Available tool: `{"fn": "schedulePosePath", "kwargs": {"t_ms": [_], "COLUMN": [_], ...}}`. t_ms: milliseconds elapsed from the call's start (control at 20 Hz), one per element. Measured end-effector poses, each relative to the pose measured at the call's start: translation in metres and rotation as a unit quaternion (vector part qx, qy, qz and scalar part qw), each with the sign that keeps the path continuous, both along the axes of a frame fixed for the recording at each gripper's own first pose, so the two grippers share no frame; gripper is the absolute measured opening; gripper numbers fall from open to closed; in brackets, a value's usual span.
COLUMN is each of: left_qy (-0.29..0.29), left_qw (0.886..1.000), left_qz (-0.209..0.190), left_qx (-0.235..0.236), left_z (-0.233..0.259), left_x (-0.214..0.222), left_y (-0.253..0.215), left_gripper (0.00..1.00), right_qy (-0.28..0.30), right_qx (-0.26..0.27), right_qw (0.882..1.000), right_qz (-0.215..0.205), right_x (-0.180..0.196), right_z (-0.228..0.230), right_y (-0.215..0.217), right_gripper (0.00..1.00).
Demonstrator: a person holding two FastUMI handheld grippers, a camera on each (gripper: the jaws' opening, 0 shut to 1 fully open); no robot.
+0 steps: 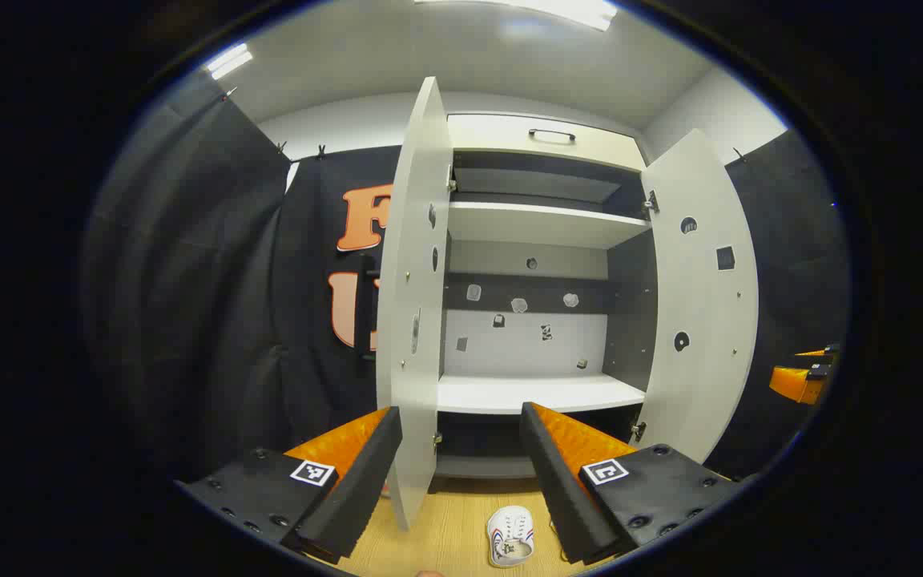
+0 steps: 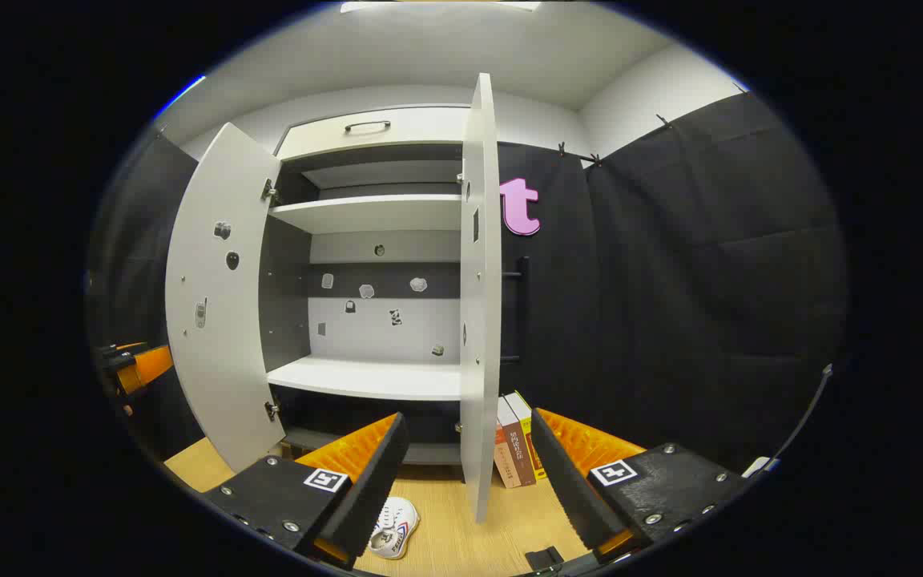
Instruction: Grab one shoe with the right hand and put it into the shoe cabinet, grab the other shoe with the left hand and put it into the shoe cabinet; then close the right door with the right hand and the left door with the left hand.
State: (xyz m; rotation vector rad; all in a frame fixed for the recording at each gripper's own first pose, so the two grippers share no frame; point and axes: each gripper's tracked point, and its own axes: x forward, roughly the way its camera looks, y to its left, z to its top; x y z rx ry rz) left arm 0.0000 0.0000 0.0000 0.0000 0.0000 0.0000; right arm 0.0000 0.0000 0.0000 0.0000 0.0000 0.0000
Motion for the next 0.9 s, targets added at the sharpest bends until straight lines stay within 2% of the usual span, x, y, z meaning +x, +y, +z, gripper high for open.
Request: {"fn": "schedulePosePath", "kwargs": {"t_ms": [200,300,350,400,550,900], "left_qy": [-0.006,0.000,0.003,0.004,0.013,0.026], "left_qw": [1.000,1.000,1.000,1.000,1.000,0.999], "left_qz": [0.015,0.019,0.017,0.013,0.003,-0.003], "left_qx": [0.017,0.013,0.008,0.004,0.000,-0.020], "left_z": [0.002,-0.002,-0.004,-0.005,-0.014,-0.034], "left_x": [-0.006,-0.006,-0.005,-0.004,0.006,0.022], "left_y": [-0.015,-0.021,-0.026,-0.029,-0.031,-0.002], "left_gripper": [0.94,0.96,0.99,0.96,0.97,0.95], "right_qy": [-0.004,0.002,0.005,0.007,0.019,0.049], "right_qx": [0.005,0.011,0.015,0.017,0.006,-0.008], "right_qw": [1.000,1.000,1.000,1.000,1.000,0.999], "right_qz": [0.014,0.020,0.021,0.021,0.016,0.003], "right_x": [0.003,0.003,0.003,0.004,0.003,0.012], "right_z": [-0.007,-0.012,-0.014,-0.015,-0.026,-0.057], "right_y": [-0.011,-0.012,-0.013,-0.012,-0.008,0.044], "right_gripper": [0.94,0.94,0.94,0.94,0.94,0.94]}}
